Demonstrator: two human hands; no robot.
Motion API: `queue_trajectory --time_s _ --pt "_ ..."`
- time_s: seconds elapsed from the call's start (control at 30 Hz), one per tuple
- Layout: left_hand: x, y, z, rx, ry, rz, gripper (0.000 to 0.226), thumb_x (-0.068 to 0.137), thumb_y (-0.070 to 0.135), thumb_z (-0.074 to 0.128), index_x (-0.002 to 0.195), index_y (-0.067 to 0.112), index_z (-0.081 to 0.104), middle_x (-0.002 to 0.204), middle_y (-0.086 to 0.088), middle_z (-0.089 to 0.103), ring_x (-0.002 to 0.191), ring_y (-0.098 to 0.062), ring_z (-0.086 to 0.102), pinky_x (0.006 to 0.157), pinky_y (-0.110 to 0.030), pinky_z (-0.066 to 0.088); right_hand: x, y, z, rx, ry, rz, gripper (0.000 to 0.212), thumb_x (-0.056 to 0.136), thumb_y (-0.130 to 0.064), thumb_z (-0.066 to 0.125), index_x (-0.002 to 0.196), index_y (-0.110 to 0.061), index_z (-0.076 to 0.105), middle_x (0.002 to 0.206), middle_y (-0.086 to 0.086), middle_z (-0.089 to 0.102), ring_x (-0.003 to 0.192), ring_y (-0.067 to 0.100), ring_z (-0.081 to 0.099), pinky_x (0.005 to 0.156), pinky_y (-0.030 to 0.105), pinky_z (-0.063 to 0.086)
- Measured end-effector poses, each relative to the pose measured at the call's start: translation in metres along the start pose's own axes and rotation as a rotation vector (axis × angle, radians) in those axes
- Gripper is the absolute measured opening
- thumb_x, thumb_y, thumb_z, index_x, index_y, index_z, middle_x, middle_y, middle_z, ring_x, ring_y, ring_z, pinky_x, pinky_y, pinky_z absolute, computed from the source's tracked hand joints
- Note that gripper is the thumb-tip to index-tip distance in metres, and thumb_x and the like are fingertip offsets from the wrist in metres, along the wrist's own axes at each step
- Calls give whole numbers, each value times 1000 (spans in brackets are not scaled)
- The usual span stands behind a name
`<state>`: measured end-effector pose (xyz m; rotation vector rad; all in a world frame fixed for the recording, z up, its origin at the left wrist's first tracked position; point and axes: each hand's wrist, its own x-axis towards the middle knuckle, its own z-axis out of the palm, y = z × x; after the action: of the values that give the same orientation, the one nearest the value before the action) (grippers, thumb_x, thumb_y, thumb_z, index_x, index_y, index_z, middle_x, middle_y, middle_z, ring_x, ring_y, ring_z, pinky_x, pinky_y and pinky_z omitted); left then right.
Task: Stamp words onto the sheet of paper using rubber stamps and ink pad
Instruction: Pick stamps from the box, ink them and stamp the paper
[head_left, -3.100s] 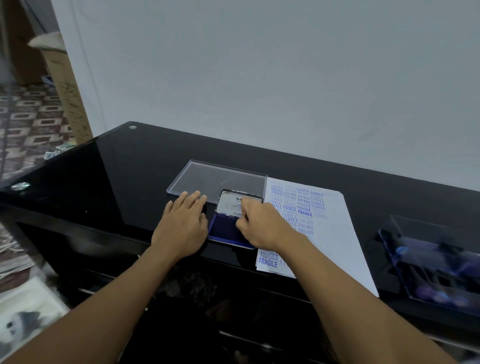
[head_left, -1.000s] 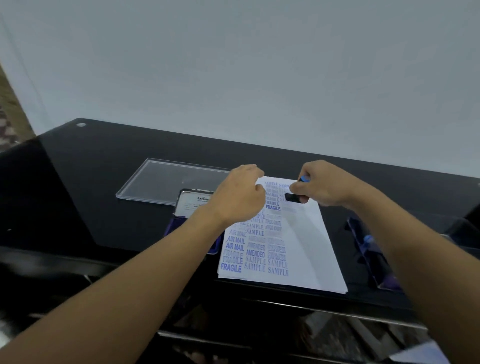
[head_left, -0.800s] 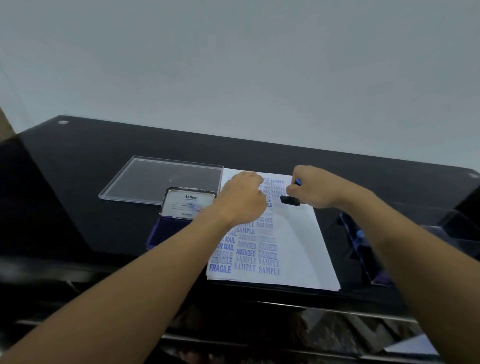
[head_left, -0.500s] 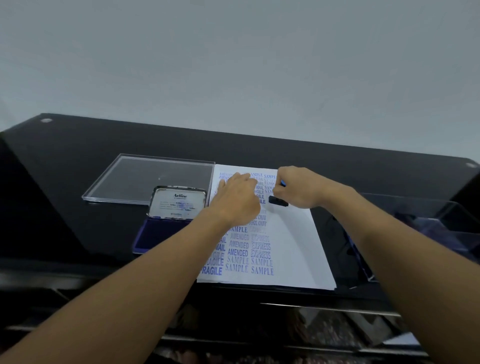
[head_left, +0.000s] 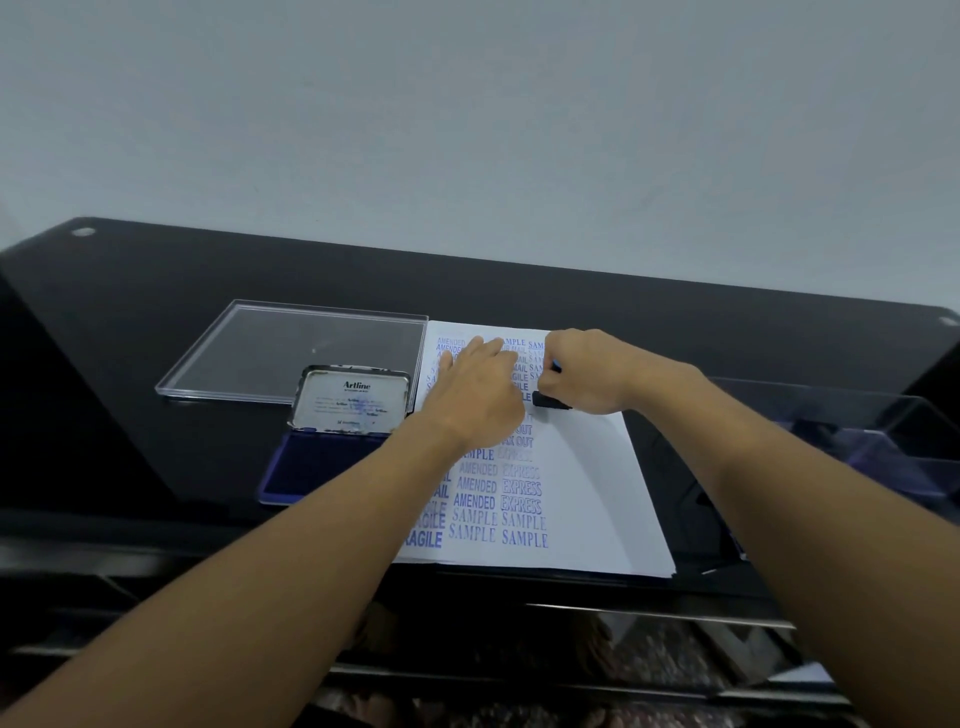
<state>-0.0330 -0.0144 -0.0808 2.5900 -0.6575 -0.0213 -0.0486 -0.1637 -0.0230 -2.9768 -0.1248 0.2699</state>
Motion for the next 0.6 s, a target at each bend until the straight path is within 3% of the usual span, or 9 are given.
queue_trajectory --time_s 0.13,0.2,0.3,0.6 --pt "1 -1 3 33 -8 -2 29 92 11 39 117 6 52 143 -12 43 133 -28 32 114 -58 21 2 0 4 -37 -19 -13 22 96 -26 50 80 -12 46 79 8 57 66 20 48 58 33 39" --pt "0 -1 5 33 -11 -6 27 93 11 38 116 7 52 140 -12 44 133 -28 31 114 -58 21 2 0 5 -49 -13 -13 24 97 -27 50 78 -14 43 79 5 55 69 20 49 58 30 37" --pt "0 -3 8 40 10 3 14 91 10 38 100 11 49 122 -10 49 122 -28 37 111 -58 24 1 2 10 -9 0 5 22 96 -27 51 78 -17 40 82 4 55 67 19 49 56 30 37" --pt "-1 -8 18 88 60 45 37 95 16 33 126 8 52 137 -6 46 131 -26 36 115 -55 18 -7 1 17 94 40 38 15 98 -23 48 91 -11 42 84 7 53 63 20 46 53 32 37"
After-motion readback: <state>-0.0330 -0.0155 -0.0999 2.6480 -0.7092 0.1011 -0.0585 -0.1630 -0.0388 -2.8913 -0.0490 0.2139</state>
